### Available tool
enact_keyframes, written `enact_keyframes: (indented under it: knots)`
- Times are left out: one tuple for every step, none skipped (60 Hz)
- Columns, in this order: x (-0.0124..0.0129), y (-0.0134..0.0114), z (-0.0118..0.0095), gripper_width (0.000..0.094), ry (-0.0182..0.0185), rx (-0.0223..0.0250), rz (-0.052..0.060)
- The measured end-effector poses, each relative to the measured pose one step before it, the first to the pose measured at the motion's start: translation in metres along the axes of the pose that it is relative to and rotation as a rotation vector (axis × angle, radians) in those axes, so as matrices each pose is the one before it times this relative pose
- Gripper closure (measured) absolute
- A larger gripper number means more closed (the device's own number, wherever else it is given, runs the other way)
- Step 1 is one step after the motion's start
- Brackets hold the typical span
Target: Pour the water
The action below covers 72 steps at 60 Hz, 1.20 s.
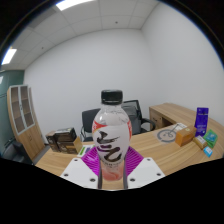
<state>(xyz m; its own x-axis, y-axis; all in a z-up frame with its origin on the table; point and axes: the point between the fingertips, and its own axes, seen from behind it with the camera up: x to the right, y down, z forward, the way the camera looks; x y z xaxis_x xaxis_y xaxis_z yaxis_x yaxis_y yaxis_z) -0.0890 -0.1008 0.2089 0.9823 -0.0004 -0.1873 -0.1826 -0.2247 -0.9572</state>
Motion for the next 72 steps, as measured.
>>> enact_keyframes:
  knots:
    - [0.0066,0.00621,0.00171,0.0656,0.01048,-0.00847,-0.0157]
    - [0.00543,0.00639,0.00139,0.0657,0.00915,-0.00885,-0.013]
    - [0.00563,0.00696,0.0016,0.0656,0.00834,-0.00952,-0.0109]
    - [0.00582,0.0069,0.00151,0.0657,0.00862,-0.01039,-0.0094]
    - [0.00508,0.00892,0.00135,0.0656,0.01037,-0.00847,-0.0099]
    - [0.00551,0.00687,0.00182,0.0656,0.00902,-0.01017,-0.0061]
    - [0.0049,0.00985,0.00227,0.0656,0.00801,-0.00142,-0.0088]
    - [0.00493,0.00431,0.00124,0.0657,0.00488,-0.01322,-0.0007]
    - [0.00376,0.00547,0.00156,0.0657,0.00564,-0.01016,-0.003]
    - [0.00327,0.00561,0.00186,0.0657,0.00573,-0.0107,-0.0029]
    - [0.00346,0.00573,0.00158,0.0656,0.0059,-0.01002,-0.0032]
    - [0.00289,0.00477,0.00137,0.0656,0.00552,-0.00818,-0.0028]
    - [0.00238,0.00416,0.00128,0.0656,0.00382,-0.00603,-0.0016]
    - [0.00169,0.00428,0.00115,0.0656,0.0018,-0.0052,0.0]
    - [-0.00187,0.00718,0.00093,0.0656,0.00463,0.00152,-0.0017]
    - [0.00419,0.0039,0.00169,0.0655,-0.00219,-0.0053,0.0045]
    - [0.00196,0.00397,0.00104,0.0655,0.00108,-0.00652,0.004]
    - [0.00192,0.0037,0.00083,0.0655,0.00189,-0.00719,0.0038]
    - [0.00144,0.00384,0.00098,0.0655,0.00126,-0.00676,0.0037]
    - [0.0008,0.00362,0.00076,0.0655,0.00078,-0.00618,0.0024]
    - [0.00066,0.00348,0.00083,0.0655,0.00043,-0.00483,0.0005]
    - [0.00069,0.00338,0.00054,0.0656,0.0004,-0.00452,-0.0013]
    - [-0.00189,0.00378,0.00195,0.0656,0.00389,-0.00206,-0.0022]
    - [0.00097,0.00326,-0.00001,0.0655,0.0021,-0.00495,-0.0013]
    - [-0.00054,0.00456,-0.00107,0.0656,0.00264,-0.00459,-0.0034]
    - [-0.00087,0.00313,-0.00064,0.0653,-0.00147,-0.00434,-0.0042]
    - [-0.00018,-0.00321,-0.00045,0.065,-0.00256,0.01821,-0.0046]
    - [0.00111,-0.00038,-0.00027,0.0652,0.00372,0.00922,-0.009]
    - [0.00034,0.00218,-0.00041,0.0651,0.0035,-0.00156,-0.0059]
    - [-0.00084,-0.00048,-0.00034,0.0651,-0.00154,0.00488,-0.0036]
    - [-0.00043,0.00027,-0.00033,0.0649,0.00028,0.00272,-0.0062]
    - [-0.00052,0.00006,0.00144,0.065,0.0005,0.00098,-0.0078]
    - [-0.00059,0.00005,-0.00135,0.0633,0.00092,0.00218,-0.0083]
    - [0.00062,0.00014,-0.00067,0.0615,-0.00045,0.00173,-0.0082]
    - [-0.0001,0.00005,-0.00015,0.0591,-0.00021,0.00201,-0.0068]
    - [0.00006,0.00023,-0.00032,0.0568,0.00047,0.0001,-0.0053]
    - [-0.00039,-0.00006,-0.00037,0.0545,0.00123,0.00057,-0.0046]
    - [0.00031,-0.00011,-0.00019,0.0524,0.00118,0.00033,-0.0038]
    - [-0.00078,-0.00026,0.00181,0.0499,0.00226,-0.0021,-0.0034]
    - [0.00004,0.00003,-0.00046,0.048,0.00068,-0.00239,-0.0016]
    - [-0.0002,-0.00013,-0.00034,0.0463,-0.00003,-0.00214,-0.0023]
    - [-0.00015,0.00007,-0.00052,0.0445,0.00175,-0.00385,-0.003]
    - [0.00006,0.0016,-0.0004,0.0422,0.00293,-0.00906,-0.0028]
    - [0.00015,0.00215,-0.00037,0.0386,0.00276,-0.01218,-0.0021]
    - [0.00012,0.00259,-0.00074,0.0334,0.00245,-0.01328,-0.0014]
    - [-0.00012,0.00225,-0.00094,0.0272,0.0019,-0.01254,-0.0011]
    - [-0.00111,0.00144,-0.00123,0.02,-0.0002,-0.00956,-0.0014]
    - [-0.00088,0.00067,-0.00169,0.0124,-0.0012,-0.00682,-0.0014]
    - [-0.00043,0.0,-0.00223,0.0057,0.00001,-0.00372,-0.0004]
    - [-0.00055,0.00013,-0.00247,0.0072,-0.00334,-0.00216,-0.0008]
    - [0.00153,0.00017,-0.0038,0.0088,0.00444,-0.00154,-0.0003]
    - [0.00066,-0.00029,-0.00333,0.0096,0.00551,-0.00323,0.0002]
    - [0.00057,-0.00043,-0.00357,0.0088,0.00624,-0.00287,0.0003]
    - [0.00057,-0.00051,-0.00425,0.008,0.00616,-0.00298,0.001]
    - [0.00018,-0.00027,-0.00475,0.0077,0.00505,-0.00368,0.0005]
    - [-0.0008,-0.00001,-0.00495,0.007,0.00191,-0.00473,0.0003]
    - [-0.00052,-0.00117,-0.00303,0.0072,-0.00069,-0.00516,0.0009]
    - [-0.00112,0.00012,-0.00784,0.0075,0.00382,-0.00277,0.0016]
    - [-0.00095,-0.0003,-0.00625,0.0077,0.00147,-0.00241,0.0031]
    - [-0.00108,-0.00054,-0.00684,0.0078,0.00056,-0.00311,0.0032]
    - [-0.00173,-0.0005,-0.0072,0.0077,-0.0007,-0.00388,0.0033]
    - [-0.00229,-0.00068,-0.00792,0.0076,-0.00219,-0.00378,0.0029]
    - [-0.00254,-0.00092,-0.00808,0.0077,-0.00262,-0.00277,0.0022]
    - [-0.00233,-0.00136,-0.00824,0.0077,-0.0022,-0.00086,0.0015]
    - [-0.00208,-0.00164,-0.0088,0.0076,-0.00059,0.00036,0.0005]
    - [-0.00121,-0.00275,-0.00664,0.0078,0.00037,-0.00319,0.0003]
    - [-0.0018,-0.00021,-0.01132,0.008,0.00096,0.0019,-0.0017]
    - [-0.00229,-0.00097,-0.00977,0.008,0.00021,-0.00035,-0.0025]
    - [-0.00185,-0.00074,-0.00993,0.0081,0.00049,-0.00018,-0.0038]
    - [-0.00158,-0.00094,-0.01008,0.008,0.00176,0.0012,-0.0038]
    - [-0.00138,-0.00077,-0.00968,0.008,0.0015,0.00169,-0.003]
    - [-0.00183,-0.00012,-0.00977,0.0081,0.00083,0.00044,-0.0024]
